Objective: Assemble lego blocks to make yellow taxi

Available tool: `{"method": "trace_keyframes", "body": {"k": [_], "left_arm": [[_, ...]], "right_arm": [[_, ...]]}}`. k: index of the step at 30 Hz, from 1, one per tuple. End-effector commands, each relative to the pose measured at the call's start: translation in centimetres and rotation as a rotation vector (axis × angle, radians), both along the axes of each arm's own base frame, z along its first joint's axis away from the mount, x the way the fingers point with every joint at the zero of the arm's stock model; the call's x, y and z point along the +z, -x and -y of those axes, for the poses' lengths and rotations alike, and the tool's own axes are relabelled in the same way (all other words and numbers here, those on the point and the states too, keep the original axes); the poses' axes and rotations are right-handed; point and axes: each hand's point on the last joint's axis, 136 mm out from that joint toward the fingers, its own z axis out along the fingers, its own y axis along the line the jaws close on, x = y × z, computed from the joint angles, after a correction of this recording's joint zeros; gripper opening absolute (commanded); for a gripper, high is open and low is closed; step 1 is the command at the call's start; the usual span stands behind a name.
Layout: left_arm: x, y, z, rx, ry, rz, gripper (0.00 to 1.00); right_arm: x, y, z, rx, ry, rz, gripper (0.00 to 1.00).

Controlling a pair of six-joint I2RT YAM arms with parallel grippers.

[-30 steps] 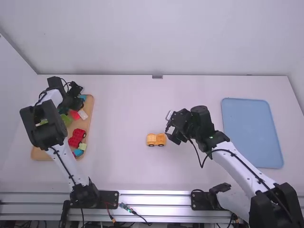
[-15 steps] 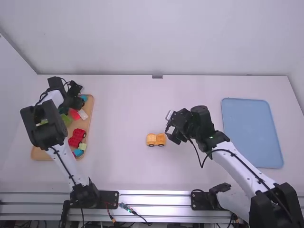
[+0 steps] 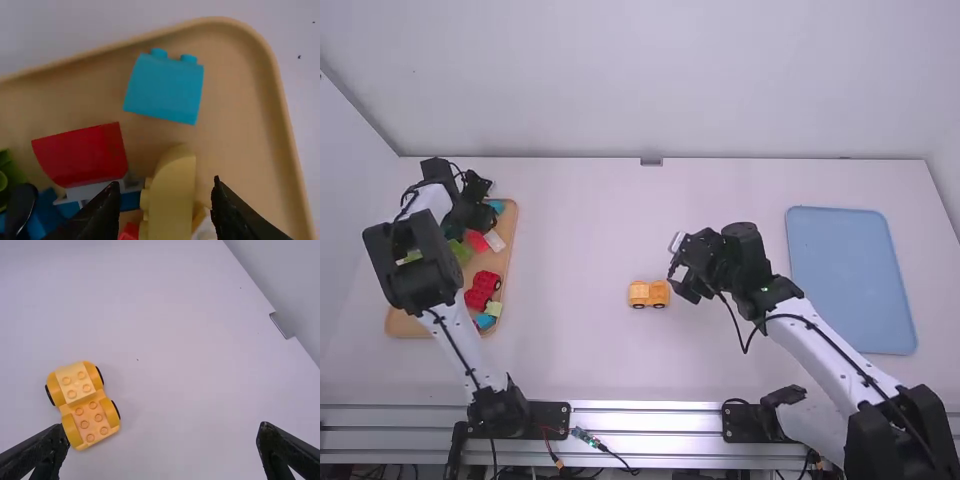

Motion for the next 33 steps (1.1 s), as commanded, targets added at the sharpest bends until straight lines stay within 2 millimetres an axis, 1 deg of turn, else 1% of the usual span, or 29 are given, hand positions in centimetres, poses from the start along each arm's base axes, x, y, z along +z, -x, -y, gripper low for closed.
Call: {"method": "trace_keyframes", "body": {"k": [1,5,8,10,13,15,16,19,22,27,30,31,33], "left_arm": [[0.3,-0.5,-0.1,0.022,0.014,0.006,0.47],[0.5,-0.5,0.0,0.02,0.018,0.003,0.47],[0.5,-0.5,0.4,0.013,0.021,-0.005,0.45],[0.4,-0.3,0.6,0.011,0.031,-0.012,0.42],[0.6,-0.6,1.6,-0.013,0.083,0.009,0.32],[0.6,-0.7,1.8,-0.017,0.093,0.014,0.32],[0.6,-0.6,1.8,-0.016,0.093,0.009,0.34],[0.4,-0.3,1.4,-0.006,0.072,-0.008,0.36],[0.4,-0.3,1.6,-0.009,0.072,-0.007,0.38],[0.4,-0.5,1.5,-0.014,0.068,0.003,0.35],[0.0,-0.5,1.6,-0.015,0.064,0.008,0.33],[-0.5,-0.5,1.5,-0.013,0.06,0.014,0.32],[-0.9,-0.4,1.3,-0.014,0.054,0.022,0.31]], "right_arm": [[0.2,0.1,0.1,0.0,-0.001,0.007,0.99],[0.2,0.1,0.1,-0.001,-0.001,0.007,0.99],[0.2,0.1,0.1,-0.001,-0.002,0.006,0.99],[0.2,0.2,0.1,-0.001,-0.001,0.006,0.99],[0.2,0.2,0.1,-0.001,0.0,0.004,0.99],[0.1,0.2,0.1,-0.001,0.0,0.003,0.99],[0.1,0.2,0.1,-0.001,0.0,0.002,0.99],[0.1,0.3,0.1,-0.001,0.001,-0.001,0.99],[0.1,0.3,0.1,-0.001,0.001,-0.001,0.99],[0.0,0.3,0.2,-0.001,0.003,-0.005,0.99],[0.0,0.3,0.2,-0.001,0.004,-0.007,0.99],[0.0,0.4,0.2,-0.001,0.004,-0.007,0.99],[0.0,0.3,0.2,-0.001,0.004,-0.006,0.99]]}}
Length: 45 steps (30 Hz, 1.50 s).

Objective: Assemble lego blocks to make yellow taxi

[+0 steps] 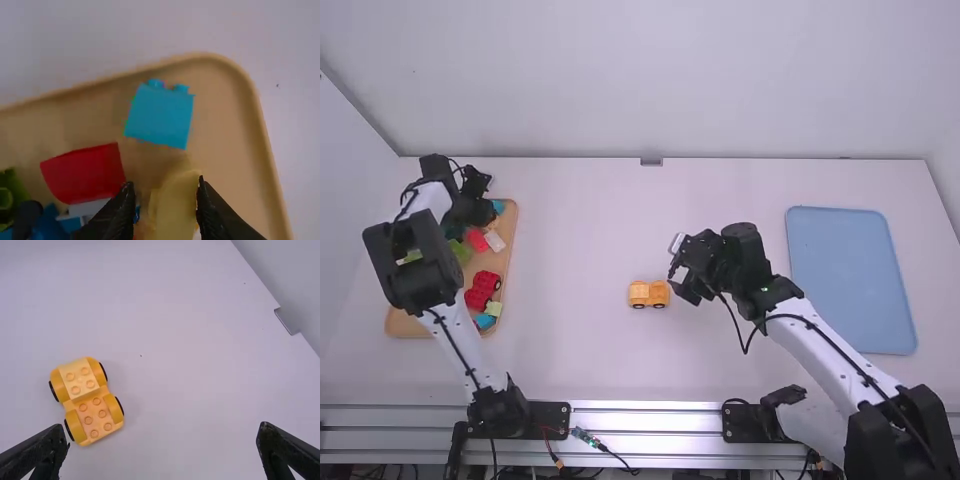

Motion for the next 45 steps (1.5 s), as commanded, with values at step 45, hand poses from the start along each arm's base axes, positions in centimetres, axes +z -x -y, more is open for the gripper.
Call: {"method": "trace_keyframes", "body": {"k": [45], "left_arm": [[-1.4,0.1,1.0,0.004,0.025,-0.003,0.02]], "right_arm": [[1.0,-0.4,-0.3,-0.029,-0.05,0.011,0.99]]}}
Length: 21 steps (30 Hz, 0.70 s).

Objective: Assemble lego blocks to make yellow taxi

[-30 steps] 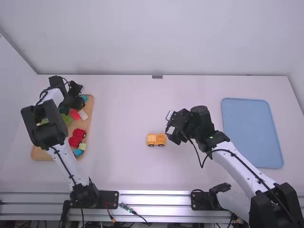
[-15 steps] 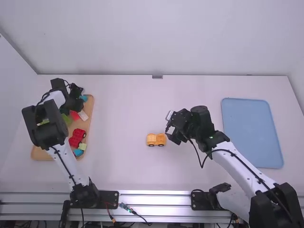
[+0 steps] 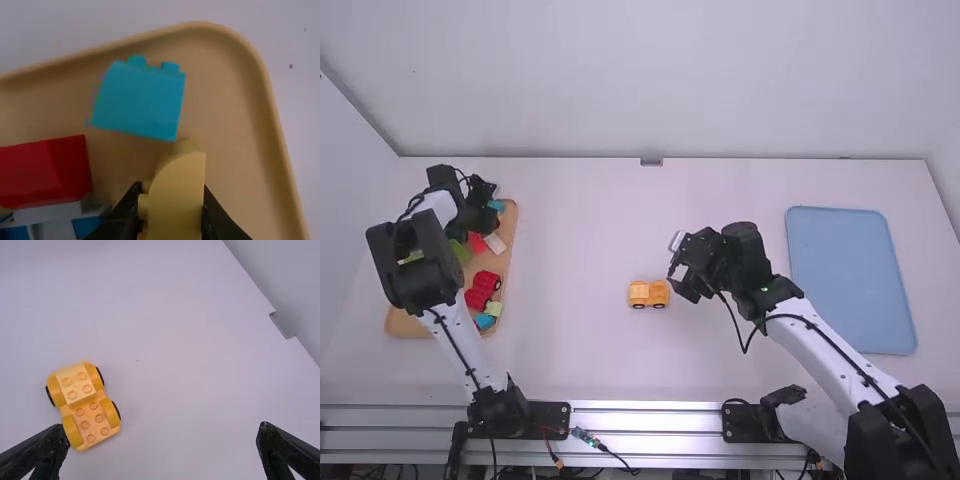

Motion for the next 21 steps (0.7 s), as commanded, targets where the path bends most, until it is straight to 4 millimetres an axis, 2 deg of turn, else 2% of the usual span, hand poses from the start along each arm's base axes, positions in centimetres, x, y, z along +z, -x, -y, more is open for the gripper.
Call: {"method": "trace_keyframes", "body": {"k": [1,6,9,11,14,17,20,21], "left_arm": [[1.4,-1.1,0.3,0.0,0.015,0.024,0.02],[4.7,-1.4,0.4,0.014,0.002,0.073,0.02],[7.0,-1.4,1.1,0.006,-0.015,0.104,0.02],[8.9,-1.3,2.4,-0.018,-0.03,0.139,0.02],[11.9,-1.5,5.6,-0.086,-0.067,0.235,0.02],[13.8,-1.1,9.1,-0.156,-0.099,0.333,0.02],[15.1,-0.1,13.5,-0.292,-0.144,0.412,0.02],[15.5,0.8,16.4,-0.388,-0.171,0.45,0.02]], "right_arm": [[0.7,-0.1,-0.2,-0.034,-0.049,-0.012,0.99],[2.2,-1.1,-0.6,-0.118,-0.168,-0.038,0.99],[3.0,-1.6,-0.6,-0.15,-0.225,-0.05,0.99],[3.6,-1.7,-0.7,-0.148,-0.275,-0.069,0.99],[4.6,-2.2,-0.2,-0.184,-0.379,-0.123,0.99],[5.4,-2.9,0.8,-0.242,-0.481,-0.189,0.99],[6.2,-2.9,1.5,-0.23,-0.557,-0.239,0.99],[6.8,-2.8,1.7,-0.209,-0.604,-0.267,0.99]]}}
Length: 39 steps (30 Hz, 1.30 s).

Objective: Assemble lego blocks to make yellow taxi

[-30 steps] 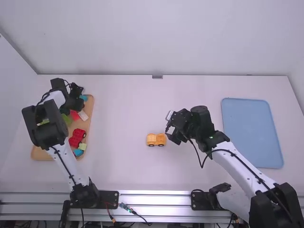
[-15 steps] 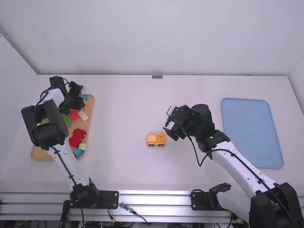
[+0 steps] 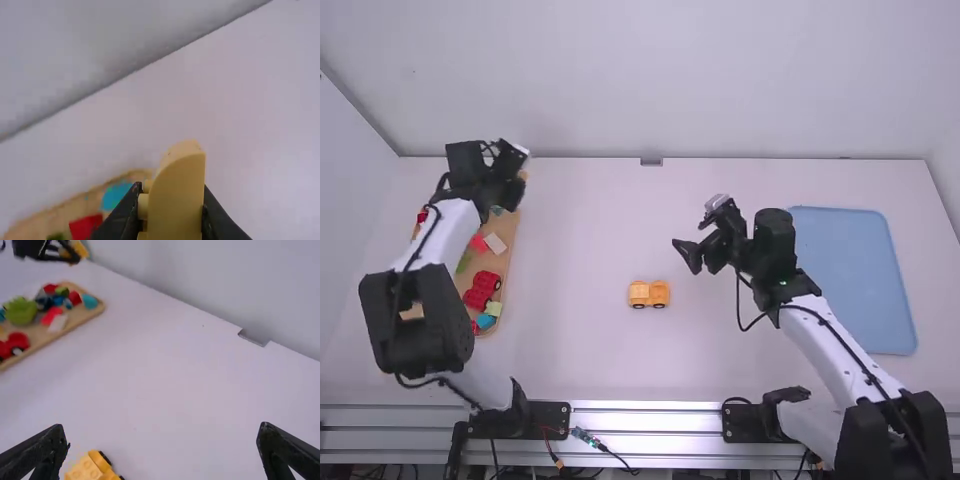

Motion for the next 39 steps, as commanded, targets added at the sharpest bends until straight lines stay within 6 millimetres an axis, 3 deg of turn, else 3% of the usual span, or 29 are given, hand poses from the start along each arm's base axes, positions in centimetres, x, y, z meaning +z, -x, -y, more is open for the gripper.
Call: {"method": "trace_keyframes", "body": {"k": [1,2,8,11,12,15,24,28,30,39], "left_arm": [[-0.6,2.3,4.9,-0.163,-0.062,0.009,0.02],[-0.3,3.3,7.5,-0.237,-0.09,0.037,0.02],[0.6,8.0,16.4,-0.517,-0.167,0.114,0.02],[1.0,9.6,19.1,-0.598,-0.177,0.142,0.02],[1.3,10.2,20.8,-0.638,-0.187,0.167,0.02],[1.0,11.5,23.3,-0.752,-0.282,0.191,0.02],[-0.1,14.4,27.0,-0.949,-0.421,0.206,0.02],[-0.1,14.6,27.2,-0.963,-0.417,0.21,0.02],[-0.5,15.1,27.4,-1.001,-0.409,0.196,0.02],[-2.2,15.8,27.9,-1.077,-0.413,0.16,0.02]], "right_arm": [[1.1,1.2,-0.4,0.069,-0.148,-0.091,0.99],[1.4,1.2,-0.1,0.088,-0.187,-0.106,0.99],[0.7,0.3,0.7,0.132,-0.325,-0.217,0.99],[0.1,0.0,0.3,0.178,-0.375,-0.286,0.99],[-0.3,0.0,-0.2,0.241,-0.397,-0.326,1.0],[-0.7,-0.1,-0.9,0.362,-0.444,-0.393,0.96],[-2.8,-1.2,-1.4,0.46,-0.467,-0.52,0.89],[-4.5,-1.2,-1.8,0.4,-0.359,-0.557,0.91],[-5.8,-0.4,-2.4,0.386,-0.219,-0.584,0.97],[-3.6,2.4,-4.1,0.56,0.023,-0.51,0.95]]}}
